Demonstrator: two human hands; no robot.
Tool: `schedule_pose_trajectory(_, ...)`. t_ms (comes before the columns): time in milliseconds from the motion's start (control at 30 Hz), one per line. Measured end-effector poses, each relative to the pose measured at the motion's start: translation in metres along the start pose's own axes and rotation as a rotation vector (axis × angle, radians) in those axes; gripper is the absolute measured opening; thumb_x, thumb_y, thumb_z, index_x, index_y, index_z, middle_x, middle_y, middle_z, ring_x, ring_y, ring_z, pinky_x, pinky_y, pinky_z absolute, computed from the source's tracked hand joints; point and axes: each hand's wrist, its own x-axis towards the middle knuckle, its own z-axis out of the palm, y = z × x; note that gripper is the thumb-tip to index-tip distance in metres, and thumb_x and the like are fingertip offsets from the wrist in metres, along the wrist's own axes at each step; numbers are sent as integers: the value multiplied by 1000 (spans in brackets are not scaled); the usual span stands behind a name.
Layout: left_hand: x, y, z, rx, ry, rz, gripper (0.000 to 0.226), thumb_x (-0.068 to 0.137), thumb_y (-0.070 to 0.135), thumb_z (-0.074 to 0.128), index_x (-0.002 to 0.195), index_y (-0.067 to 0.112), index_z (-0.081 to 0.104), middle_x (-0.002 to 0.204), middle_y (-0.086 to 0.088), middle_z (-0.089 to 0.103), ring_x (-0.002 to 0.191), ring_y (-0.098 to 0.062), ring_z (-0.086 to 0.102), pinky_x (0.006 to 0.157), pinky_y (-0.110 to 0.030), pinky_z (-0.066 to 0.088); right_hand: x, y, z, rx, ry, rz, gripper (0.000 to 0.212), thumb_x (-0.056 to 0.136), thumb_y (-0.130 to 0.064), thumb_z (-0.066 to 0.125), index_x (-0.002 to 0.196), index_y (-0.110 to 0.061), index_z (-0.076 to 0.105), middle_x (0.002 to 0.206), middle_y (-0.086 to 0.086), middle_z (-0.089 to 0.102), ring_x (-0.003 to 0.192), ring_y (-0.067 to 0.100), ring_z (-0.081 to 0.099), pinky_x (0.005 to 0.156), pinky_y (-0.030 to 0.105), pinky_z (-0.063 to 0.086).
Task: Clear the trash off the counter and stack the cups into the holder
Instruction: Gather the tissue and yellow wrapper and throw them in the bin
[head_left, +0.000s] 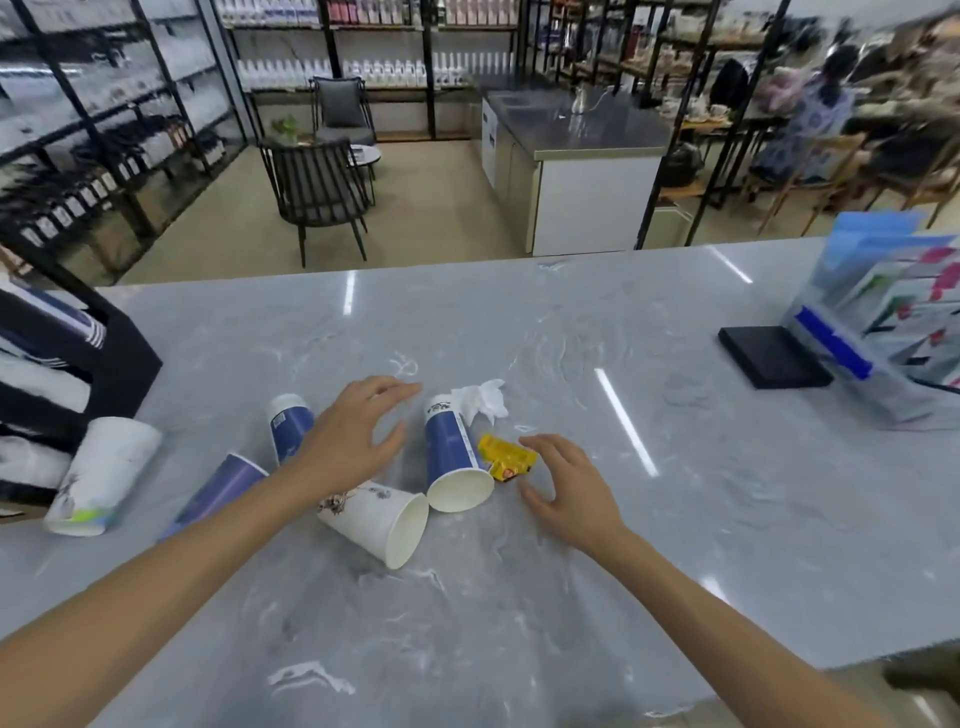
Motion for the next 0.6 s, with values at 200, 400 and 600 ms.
schedule_pose_trajectory(200, 56, -1, 31, -34, -107, 25, 51, 95, 27, 60, 144, 31, 50, 141, 2, 53, 133, -19, 44, 110, -36, 39, 27, 13, 9, -34, -168, -32, 63, 90, -38, 71, 148, -27, 50, 157, -2, 45, 146, 20, 40, 117, 35, 39)
schedule_pose_trajectory(400, 100, 5, 57, -57, -222, 42, 52, 98, 32, 57, 149, 34, 43, 150, 3, 47, 139, -19, 38, 115, -33, 31, 48, 21, 17, -37, -215, -185, 63, 89, -49, 69, 142, -18, 59, 145, 4, 61, 135, 25, 56, 115, 37, 43)
schedule_pose_trajectory(600, 133, -1, 85, -45, -350, 21, 52, 99, 40, 54, 149, 41, 40, 155, -4, 41, 144, -25, 32, 116, -34, 24, 69, 40, 27, -115, -251, -167, 60, 90, -58, 63, 146, -38, 52, 153, -19, 49, 148, 13, 39, 117, 37, 27)
